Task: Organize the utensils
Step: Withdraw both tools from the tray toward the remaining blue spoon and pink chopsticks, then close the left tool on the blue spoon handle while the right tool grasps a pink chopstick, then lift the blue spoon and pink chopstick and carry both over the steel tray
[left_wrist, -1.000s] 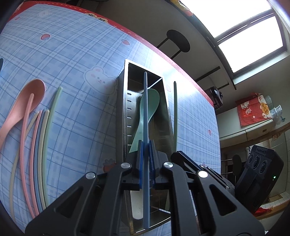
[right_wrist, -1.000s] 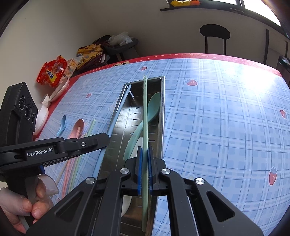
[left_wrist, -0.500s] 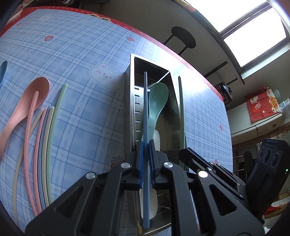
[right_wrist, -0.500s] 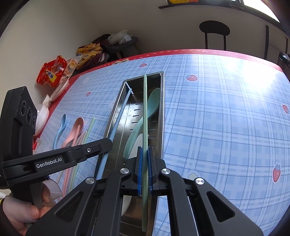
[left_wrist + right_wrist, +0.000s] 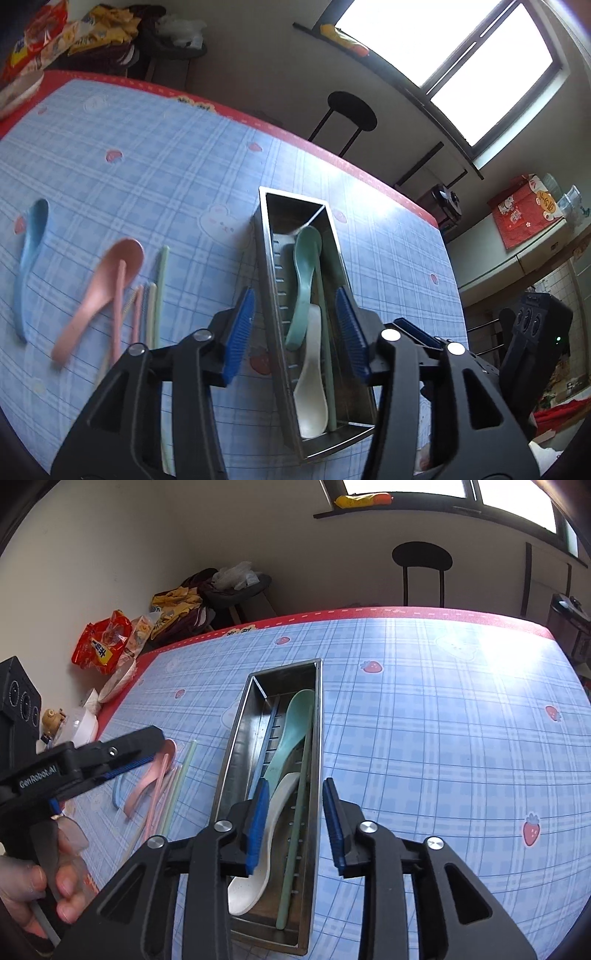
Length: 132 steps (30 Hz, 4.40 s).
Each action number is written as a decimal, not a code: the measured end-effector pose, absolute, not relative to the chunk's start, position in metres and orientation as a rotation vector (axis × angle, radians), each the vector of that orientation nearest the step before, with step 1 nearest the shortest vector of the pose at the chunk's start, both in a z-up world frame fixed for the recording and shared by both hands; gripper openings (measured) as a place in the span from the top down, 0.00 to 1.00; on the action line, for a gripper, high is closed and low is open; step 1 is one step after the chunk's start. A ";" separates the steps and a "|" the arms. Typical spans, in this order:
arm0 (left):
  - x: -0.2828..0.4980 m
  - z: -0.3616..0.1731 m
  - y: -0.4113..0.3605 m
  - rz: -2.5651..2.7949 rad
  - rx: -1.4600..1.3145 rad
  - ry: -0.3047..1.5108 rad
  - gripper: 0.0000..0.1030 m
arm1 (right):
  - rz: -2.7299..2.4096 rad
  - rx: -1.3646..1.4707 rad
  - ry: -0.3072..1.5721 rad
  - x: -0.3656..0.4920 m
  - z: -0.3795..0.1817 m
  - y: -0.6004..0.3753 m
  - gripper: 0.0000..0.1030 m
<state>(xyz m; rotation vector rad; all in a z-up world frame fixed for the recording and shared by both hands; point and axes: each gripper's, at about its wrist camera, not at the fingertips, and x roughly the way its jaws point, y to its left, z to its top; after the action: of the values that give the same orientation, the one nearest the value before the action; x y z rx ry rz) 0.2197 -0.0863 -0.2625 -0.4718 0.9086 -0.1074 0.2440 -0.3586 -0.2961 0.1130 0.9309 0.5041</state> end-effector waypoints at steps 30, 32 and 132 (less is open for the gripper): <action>0.118 -0.269 0.086 -0.044 -0.171 0.995 0.06 | 0.455 -0.134 0.955 0.150 -0.284 -0.209 0.06; 0.119 -0.277 0.099 -0.024 -0.166 1.023 0.06 | 0.459 -0.135 0.964 0.151 -0.286 -0.195 0.06; 0.125 -0.328 0.118 -0.109 -0.424 1.088 0.89 | 0.608 0.056 1.178 0.162 -0.347 -0.148 0.94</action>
<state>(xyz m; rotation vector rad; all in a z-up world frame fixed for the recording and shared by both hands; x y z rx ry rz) 0.1254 0.1175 -0.3278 -0.4242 1.0882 -0.1088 0.1624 -0.1480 -0.3471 0.0557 1.1778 0.6078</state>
